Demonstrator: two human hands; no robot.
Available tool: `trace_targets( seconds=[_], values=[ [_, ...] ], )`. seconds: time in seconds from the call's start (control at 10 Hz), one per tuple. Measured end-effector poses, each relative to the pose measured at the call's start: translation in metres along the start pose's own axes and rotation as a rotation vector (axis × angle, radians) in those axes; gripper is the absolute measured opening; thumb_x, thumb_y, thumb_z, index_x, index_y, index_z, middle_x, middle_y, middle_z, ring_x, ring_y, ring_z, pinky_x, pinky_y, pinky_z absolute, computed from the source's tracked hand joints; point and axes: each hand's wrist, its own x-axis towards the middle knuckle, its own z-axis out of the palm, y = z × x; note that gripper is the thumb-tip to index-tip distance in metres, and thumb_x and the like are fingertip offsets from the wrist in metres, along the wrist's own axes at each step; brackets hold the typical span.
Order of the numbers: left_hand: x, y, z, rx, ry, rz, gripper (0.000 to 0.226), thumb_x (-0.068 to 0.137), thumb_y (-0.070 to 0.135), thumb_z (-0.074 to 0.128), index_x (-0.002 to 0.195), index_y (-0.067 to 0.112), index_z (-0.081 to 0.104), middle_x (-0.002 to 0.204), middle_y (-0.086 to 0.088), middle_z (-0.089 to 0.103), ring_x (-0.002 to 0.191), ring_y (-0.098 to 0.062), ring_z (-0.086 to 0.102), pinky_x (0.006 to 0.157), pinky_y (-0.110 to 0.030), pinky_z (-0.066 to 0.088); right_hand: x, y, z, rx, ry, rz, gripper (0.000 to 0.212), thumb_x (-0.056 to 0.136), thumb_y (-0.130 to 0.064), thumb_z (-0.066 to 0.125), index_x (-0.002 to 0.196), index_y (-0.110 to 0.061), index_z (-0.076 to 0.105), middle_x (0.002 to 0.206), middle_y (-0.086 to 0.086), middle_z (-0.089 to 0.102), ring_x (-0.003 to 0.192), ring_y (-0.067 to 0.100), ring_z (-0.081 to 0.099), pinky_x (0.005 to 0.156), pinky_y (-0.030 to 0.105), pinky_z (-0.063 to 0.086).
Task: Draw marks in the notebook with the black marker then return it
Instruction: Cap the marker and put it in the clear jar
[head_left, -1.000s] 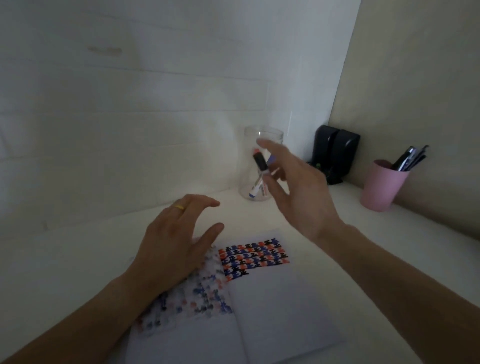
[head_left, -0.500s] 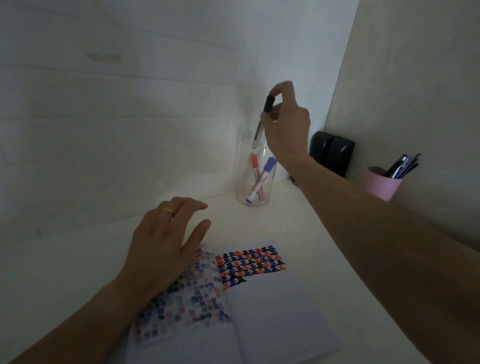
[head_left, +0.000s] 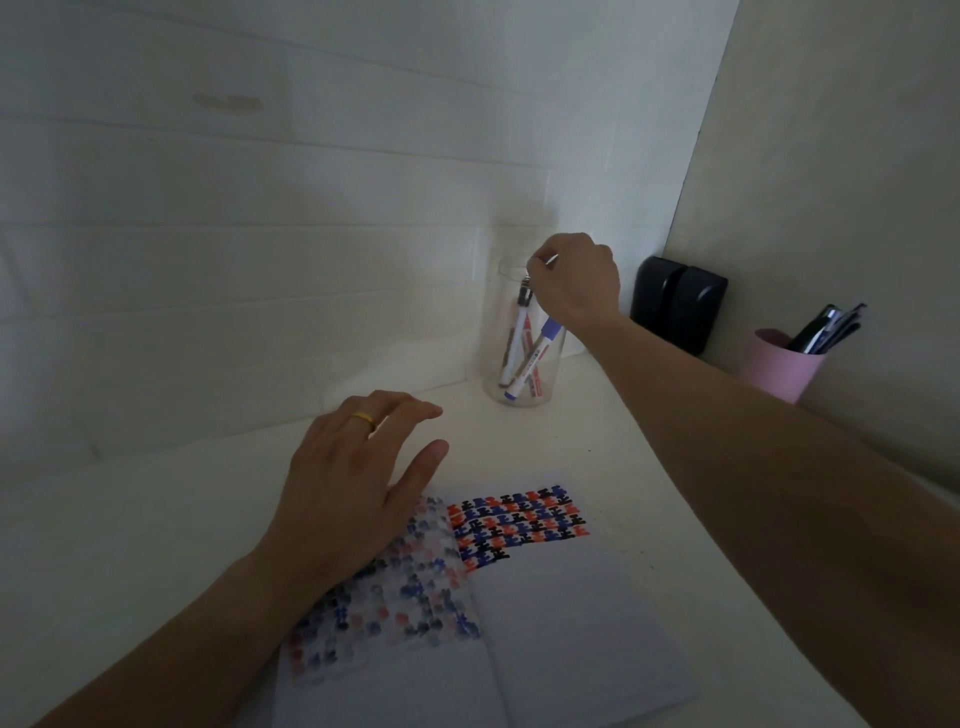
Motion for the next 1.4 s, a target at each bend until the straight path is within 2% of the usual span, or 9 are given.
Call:
trace_targets(
  seconds=[0.1,0.2,0.3,0.4,0.5,0.6,0.7,1.0,1.4],
  values=[
    [0.0,0.001,-0.001,0.005,-0.007,-0.005,0.035,0.1,0.046,0.05,0.126,0.027,0.065,0.126,0.005,0.068,0.115,-0.019,0.064,0.094,-0.039,0.05,-0.004,-0.005,-0.01,0.01,0.005,-0.012,0.025,0.092,-0.017,0.052,0.096,-0.008,0.075,0.092,0.008,0.078,0.078,0.018,0.06,0.057,0.024,0.044],
    [0.0,0.002,-0.003,0.009,-0.019,-0.009,0.037,0.099,0.049,0.05,0.126,0.028,0.065,0.126,0.005,0.068,0.116,-0.018,0.064,0.095,-0.038,0.049,-0.023,-0.009,-0.022,0.026,0.043,-0.079,0.024,0.091,-0.024,0.054,0.097,-0.014,0.076,0.092,0.001,0.079,0.092,0.021,0.067,0.075,0.033,0.054],
    [-0.001,0.002,-0.004,-0.001,-0.036,0.008,0.038,0.099,0.051,0.049,0.125,0.029,0.065,0.126,0.006,0.068,0.116,-0.018,0.063,0.095,-0.038,0.049,-0.065,-0.007,-0.035,0.037,0.047,-0.176,0.023,0.09,-0.03,0.057,0.098,-0.02,0.075,0.093,-0.007,0.078,0.096,0.022,0.067,0.083,0.039,0.057],
    [-0.002,0.006,-0.004,-0.015,-0.064,0.033,0.039,0.098,0.054,0.048,0.123,0.029,0.065,0.125,0.006,0.069,0.116,-0.017,0.063,0.094,-0.038,0.051,-0.119,-0.001,-0.047,0.031,-0.01,-0.203,0.017,0.093,-0.029,0.061,0.101,-0.023,0.075,0.096,-0.012,0.074,0.092,0.012,0.064,0.079,0.027,0.053],
    [-0.004,0.012,-0.005,-0.047,-0.12,0.078,0.042,0.097,0.057,0.047,0.119,0.029,0.068,0.123,0.006,0.07,0.113,-0.016,0.065,0.092,-0.038,0.053,-0.172,0.008,-0.055,-0.021,-0.144,-0.145,0.02,0.095,-0.034,0.061,0.112,-0.03,0.069,0.112,-0.011,0.069,0.104,0.009,0.058,0.082,0.022,0.039],
    [-0.005,0.017,-0.006,-0.084,-0.224,0.139,0.041,0.098,0.058,0.043,0.117,0.033,0.068,0.124,0.012,0.068,0.111,-0.009,0.064,0.09,-0.032,0.053,-0.207,0.021,-0.054,-0.1,-0.3,-0.097,0.027,0.097,-0.039,0.056,0.122,-0.031,0.061,0.128,-0.008,0.061,0.119,0.012,0.052,0.094,0.029,0.043],
    [-0.008,0.018,-0.003,-0.126,-0.327,0.181,0.04,0.099,0.058,0.037,0.118,0.037,0.066,0.124,0.017,0.065,0.111,-0.005,0.061,0.091,-0.03,0.053,-0.228,0.034,-0.047,-0.123,-0.365,-0.066,0.028,0.098,-0.041,0.05,0.122,-0.03,0.059,0.13,-0.007,0.058,0.119,0.014,0.051,0.096,0.03,0.044],
    [-0.008,0.007,0.009,-0.149,-0.44,0.21,0.033,0.101,0.053,0.038,0.12,0.04,0.062,0.125,0.019,0.061,0.115,-0.003,0.057,0.096,-0.035,0.051,-0.24,0.045,-0.036,-0.227,-0.375,-0.138,0.027,0.099,-0.04,0.046,0.116,-0.027,0.061,0.119,-0.003,0.06,0.107,0.018,0.052,0.085,0.032,0.046],
    [-0.007,0.009,0.006,-0.176,-0.428,0.216,0.034,0.101,0.052,0.04,0.121,0.038,0.064,0.125,0.018,0.062,0.114,-0.003,0.057,0.097,-0.034,0.051,-0.236,0.043,-0.042,-0.157,-0.369,-0.089,0.028,0.099,-0.04,0.046,0.12,-0.029,0.061,0.125,-0.005,0.058,0.113,0.016,0.051,0.089,0.031,0.045]
  ],
)
